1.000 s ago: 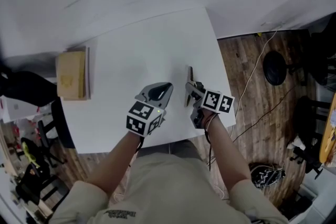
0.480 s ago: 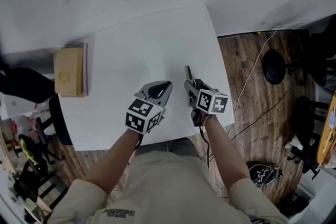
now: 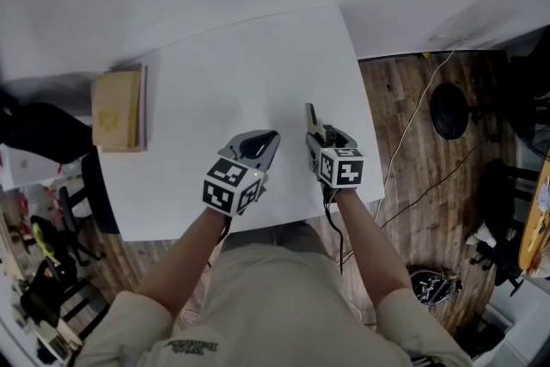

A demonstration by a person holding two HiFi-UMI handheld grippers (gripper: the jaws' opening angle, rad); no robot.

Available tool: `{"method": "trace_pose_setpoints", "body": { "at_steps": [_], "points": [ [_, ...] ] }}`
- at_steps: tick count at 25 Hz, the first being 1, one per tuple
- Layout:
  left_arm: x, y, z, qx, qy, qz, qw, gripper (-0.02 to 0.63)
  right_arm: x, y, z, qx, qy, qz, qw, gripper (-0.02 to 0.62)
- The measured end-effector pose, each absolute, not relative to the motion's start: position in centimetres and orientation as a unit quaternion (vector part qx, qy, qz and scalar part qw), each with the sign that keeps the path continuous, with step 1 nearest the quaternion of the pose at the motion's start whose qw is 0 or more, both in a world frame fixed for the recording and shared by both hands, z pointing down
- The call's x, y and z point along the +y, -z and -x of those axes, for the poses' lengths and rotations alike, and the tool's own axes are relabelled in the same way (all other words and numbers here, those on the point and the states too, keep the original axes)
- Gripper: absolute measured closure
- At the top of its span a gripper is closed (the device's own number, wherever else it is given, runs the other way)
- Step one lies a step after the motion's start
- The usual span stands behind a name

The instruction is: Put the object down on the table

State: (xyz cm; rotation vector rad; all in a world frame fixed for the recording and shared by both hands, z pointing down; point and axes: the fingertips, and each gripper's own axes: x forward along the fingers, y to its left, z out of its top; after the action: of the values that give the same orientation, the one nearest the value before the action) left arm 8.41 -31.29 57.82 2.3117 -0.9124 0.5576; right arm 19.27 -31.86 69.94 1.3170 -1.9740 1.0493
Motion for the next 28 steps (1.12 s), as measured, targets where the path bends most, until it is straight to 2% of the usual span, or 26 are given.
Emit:
{"method": "trace_pose_setpoints", "body": {
  "at_steps": [18, 28],
  "points": [
    [-29.8, -55.8, -6.0, -0.372, -0.208, -0.866, 0.263, 0.581, -30.0, -69.8, -20.7, -0.715, -0.363, -0.499, 0.328, 0.297],
    [-29.4, -54.7, -5.0, -0.375, -0.195, -0.870, 0.255, 0.581, -30.5, -68.3, -22.2, -0.716, -0.347, -0.526, 0.300, 0.291]
  ]
}}
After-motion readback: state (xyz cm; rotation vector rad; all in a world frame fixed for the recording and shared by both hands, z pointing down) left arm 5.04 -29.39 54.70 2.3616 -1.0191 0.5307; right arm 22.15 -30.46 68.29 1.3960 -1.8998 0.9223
